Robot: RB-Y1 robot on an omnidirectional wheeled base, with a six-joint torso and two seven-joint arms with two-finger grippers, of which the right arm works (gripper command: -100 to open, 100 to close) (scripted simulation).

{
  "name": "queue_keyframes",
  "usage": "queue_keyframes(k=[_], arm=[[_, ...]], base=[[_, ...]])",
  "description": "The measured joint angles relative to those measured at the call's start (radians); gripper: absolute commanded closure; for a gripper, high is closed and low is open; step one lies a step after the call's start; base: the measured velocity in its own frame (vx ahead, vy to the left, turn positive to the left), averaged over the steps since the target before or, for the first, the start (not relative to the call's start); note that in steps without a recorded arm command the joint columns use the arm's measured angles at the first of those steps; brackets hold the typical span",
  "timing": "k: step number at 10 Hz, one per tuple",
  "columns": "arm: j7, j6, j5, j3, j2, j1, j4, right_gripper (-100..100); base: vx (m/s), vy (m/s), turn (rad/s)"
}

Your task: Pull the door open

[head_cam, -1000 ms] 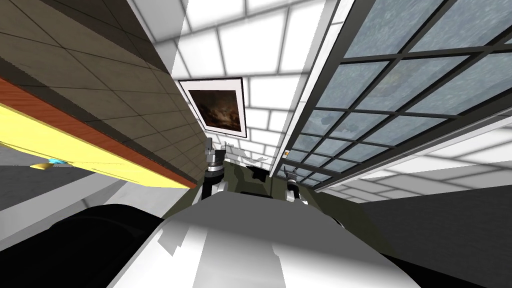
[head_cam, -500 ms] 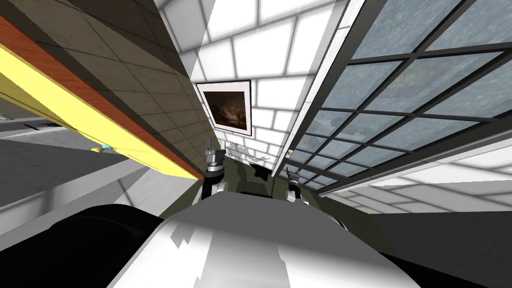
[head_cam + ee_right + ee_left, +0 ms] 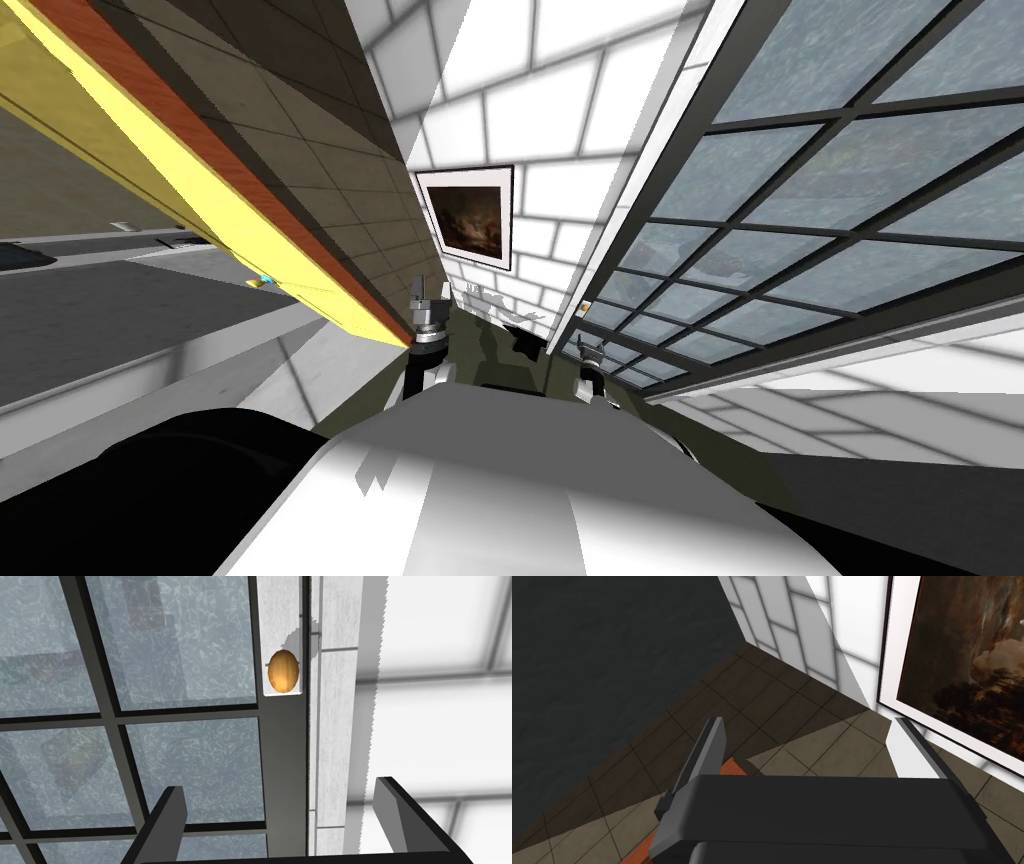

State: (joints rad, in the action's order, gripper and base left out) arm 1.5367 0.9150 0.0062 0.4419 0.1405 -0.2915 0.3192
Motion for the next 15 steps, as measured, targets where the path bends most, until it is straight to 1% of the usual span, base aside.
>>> queue_keyframes(k=[1,2,3,4,5,6,7,8,9,12,13,15], arm=[[0.008,-0.003,-0.007,0.015,0.0,0.0,0.005,-100],[0.015,0.006,-0.015,0.033,0.009,-0.017,-0.027,-100],[0.024,-0.026,-0.019,0.046,-0.008,0.015,0.048,-100],[0.03,-0.001,-0.026,0.058,0.012,-0.024,-0.023,-100],[0.036,0.0,-0.031,0.07,0.007,-0.017,-0.01,-100],[0.043,-0.013,-0.036,0.081,0.006,-0.016,-0.003,-100],[0.047,-0.029,-0.039,0.089,0.002,-0.009,0.02,-100],[0.049,-0.019,-0.042,0.094,0.011,-0.025,-0.013,-100],[0.053,-0.023,-0.044,0.101,0.007,-0.018,0.002,-100],[0.059,-0.018,-0.05,0.113,0.013,-0.028,-0.017,-100],[0.059,-0.01,-0.052,0.116,0.018,-0.035,-0.034,-100],[0.061,-0.013,-0.053,0.12,0.016,-0.034,-0.027,-100]], base=[[0.03,-0.059,0.217],[0.068,-0.071,0.259],[0.062,-0.064,0.064],[0.099,-0.076,0.167],[0.169,-0.105,0.175],[0.177,-0.112,0.107],[0.099,-0.083,0.025],[0.151,-0.104,0.109],[0.152,-0.092,0.075],[0.148,-0.074,0.055],[0.139,-0.101,0.04],[0.159,-0.088,0.02]])
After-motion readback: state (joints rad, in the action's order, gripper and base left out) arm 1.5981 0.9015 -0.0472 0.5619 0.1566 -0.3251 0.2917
